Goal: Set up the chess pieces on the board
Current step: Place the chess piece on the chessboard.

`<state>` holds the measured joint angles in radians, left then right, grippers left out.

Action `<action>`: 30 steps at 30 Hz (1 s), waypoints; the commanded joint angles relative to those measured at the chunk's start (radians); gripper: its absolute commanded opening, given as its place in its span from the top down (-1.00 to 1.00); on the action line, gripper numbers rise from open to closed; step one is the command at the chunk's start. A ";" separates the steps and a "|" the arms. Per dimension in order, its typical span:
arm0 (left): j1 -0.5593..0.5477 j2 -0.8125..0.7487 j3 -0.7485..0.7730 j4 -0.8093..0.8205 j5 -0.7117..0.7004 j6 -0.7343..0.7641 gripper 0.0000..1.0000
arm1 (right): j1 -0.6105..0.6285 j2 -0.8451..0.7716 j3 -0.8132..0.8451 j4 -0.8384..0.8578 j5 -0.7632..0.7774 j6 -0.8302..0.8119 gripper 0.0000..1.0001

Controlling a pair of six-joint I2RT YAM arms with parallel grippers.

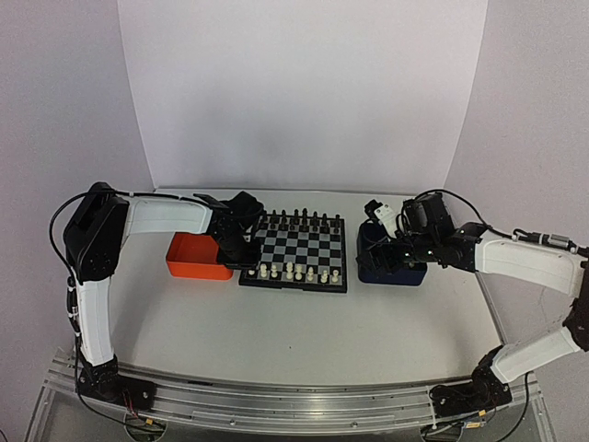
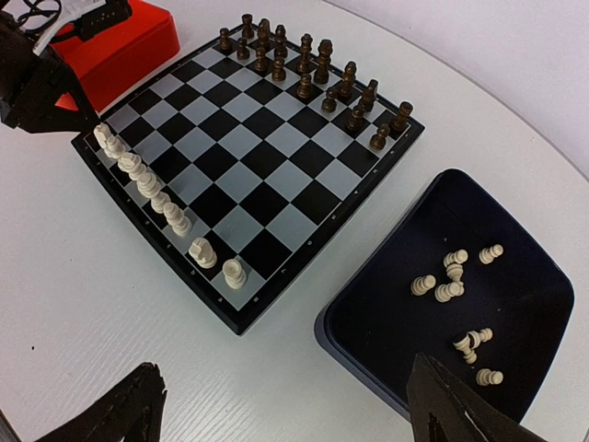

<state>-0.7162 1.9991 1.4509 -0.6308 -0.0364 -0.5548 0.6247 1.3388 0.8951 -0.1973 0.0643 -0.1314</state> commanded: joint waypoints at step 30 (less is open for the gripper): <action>0.004 -0.299 -0.092 0.136 0.080 0.467 -0.99 | 0.004 -0.055 -0.016 -0.002 -0.027 0.008 -0.78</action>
<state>-0.7143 1.6747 1.3521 -0.5159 0.0184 -0.2616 0.6247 1.3187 0.8866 -0.2035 0.0490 -0.1269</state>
